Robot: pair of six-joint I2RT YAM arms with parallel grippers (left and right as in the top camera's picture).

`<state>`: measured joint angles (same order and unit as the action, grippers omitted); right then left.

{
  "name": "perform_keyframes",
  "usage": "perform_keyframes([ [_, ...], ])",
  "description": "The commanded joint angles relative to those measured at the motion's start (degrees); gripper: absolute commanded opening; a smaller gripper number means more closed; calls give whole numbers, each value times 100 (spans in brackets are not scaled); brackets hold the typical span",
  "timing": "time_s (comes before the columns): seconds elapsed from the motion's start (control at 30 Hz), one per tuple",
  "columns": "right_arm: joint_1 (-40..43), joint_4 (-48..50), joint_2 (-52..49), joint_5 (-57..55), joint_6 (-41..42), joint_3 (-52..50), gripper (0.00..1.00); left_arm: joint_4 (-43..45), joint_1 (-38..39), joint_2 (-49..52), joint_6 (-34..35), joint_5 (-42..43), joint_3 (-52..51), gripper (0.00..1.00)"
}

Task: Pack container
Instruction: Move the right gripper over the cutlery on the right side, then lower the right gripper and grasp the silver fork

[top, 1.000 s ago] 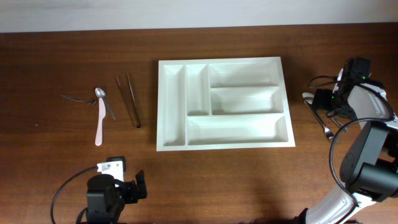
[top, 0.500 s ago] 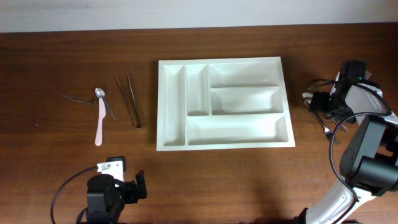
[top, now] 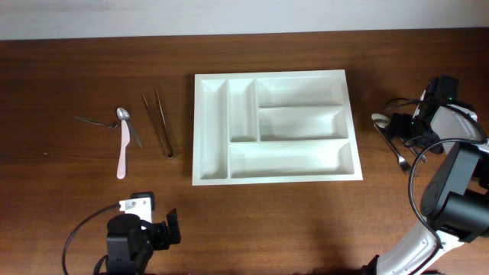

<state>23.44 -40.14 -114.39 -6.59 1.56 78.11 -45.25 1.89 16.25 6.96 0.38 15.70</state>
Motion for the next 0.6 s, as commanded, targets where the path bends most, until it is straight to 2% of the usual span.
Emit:
perform_keyframes([
  [0.0, 26, 57, -48, 37, 81, 55, 97, -7, -20, -13, 52, -20, 79, 99],
  [0.1, 26, 127, -48, 103, 81, 55, 96, -7, -20, -13, 52, -20, 79, 99],
  [0.23, 20, 140, -48, 367, -37, 55, 90, -7, -20, -13, 52, -20, 79, 99],
  [0.37, 20, 4, -48, 793, -321, 46, 90, -7, -20, -13, 52, -20, 79, 99],
  [0.57, 20, -136, -48, 813, -328, 44, 91, -7, -20, -13, 52, -20, 79, 99],
])
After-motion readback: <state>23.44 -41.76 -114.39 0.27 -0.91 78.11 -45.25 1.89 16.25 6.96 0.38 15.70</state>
